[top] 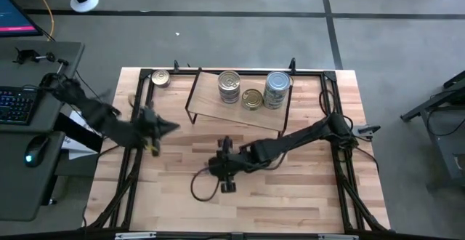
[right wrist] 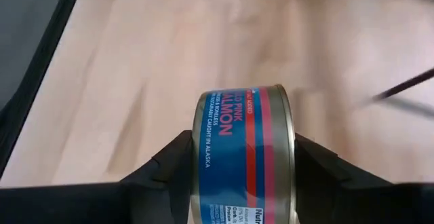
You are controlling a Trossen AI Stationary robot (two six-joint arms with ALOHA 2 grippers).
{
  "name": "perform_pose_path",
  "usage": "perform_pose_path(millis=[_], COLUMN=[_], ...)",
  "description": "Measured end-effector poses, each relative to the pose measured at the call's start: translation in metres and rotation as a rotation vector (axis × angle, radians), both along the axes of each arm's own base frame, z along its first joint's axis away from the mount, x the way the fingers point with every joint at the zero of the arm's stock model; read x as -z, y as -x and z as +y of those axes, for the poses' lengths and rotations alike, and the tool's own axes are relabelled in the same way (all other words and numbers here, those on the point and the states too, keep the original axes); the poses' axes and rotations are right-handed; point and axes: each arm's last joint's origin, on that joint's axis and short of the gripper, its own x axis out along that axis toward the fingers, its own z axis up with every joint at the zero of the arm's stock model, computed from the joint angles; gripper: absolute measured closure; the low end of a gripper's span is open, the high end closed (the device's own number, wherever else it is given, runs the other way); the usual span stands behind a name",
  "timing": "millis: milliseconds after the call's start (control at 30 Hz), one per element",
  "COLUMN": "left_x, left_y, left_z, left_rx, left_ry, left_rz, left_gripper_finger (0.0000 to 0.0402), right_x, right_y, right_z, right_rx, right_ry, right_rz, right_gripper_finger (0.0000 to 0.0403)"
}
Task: Stack canned seafood by type on shelf
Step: Stack the blue pink tuna can on top of the other blue pink tuna can on the shelf
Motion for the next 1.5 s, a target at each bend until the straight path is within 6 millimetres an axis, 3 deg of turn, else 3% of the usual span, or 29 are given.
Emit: perform_pose_path(millis=[200,367,500,833,1067,1267,1500], left_x=[-0.016,-0.008,0.01,0.064,0.084,0.09,0.094], left_y=[0.032,0.041,0.035,0.006,-0.012,-0.021,-0.026], left_z=[0.032,0.04,0.037,0.02,0.011,0.006,0.004], left_rx=[-0.035,-0.062,-0.072,-0.072,-0.089,-0.108,-0.131], left_ry=[-0.061,-0.045,-0.01,0.221,0.309,0.34,0.317], left_rz=[-0.094,-0.111,-0.091,-0.127,-0.18,-0.164,-0.151], left_gripper_finger=[0.0401,0.0401,0.0401,0.0401,0.0401,0.0401,0.0401], right_x=[-0.06,-0.105,-0.13,-0.169,-0.169,-0.156,-0.144], right_y=[-0.005,-0.001,0.005,0.025,0.031,0.037,0.03], right_z=[-0.016,-0.036,-0.056,-0.103,-0.143,-0.171,-0.19], right_rx=[0.134,0.184,0.192,0.229,0.236,0.218,0.207], right_ry=[0.077,0.198,0.299,0.596,0.813,0.849,0.824], right_rz=[-0.142,-0.221,-0.23,-0.25,-0.087,0.092,0.134], right_gripper_finger=[0.0236,0.0236,0.0236,0.0236,0.0236,0.0236,0.0236])
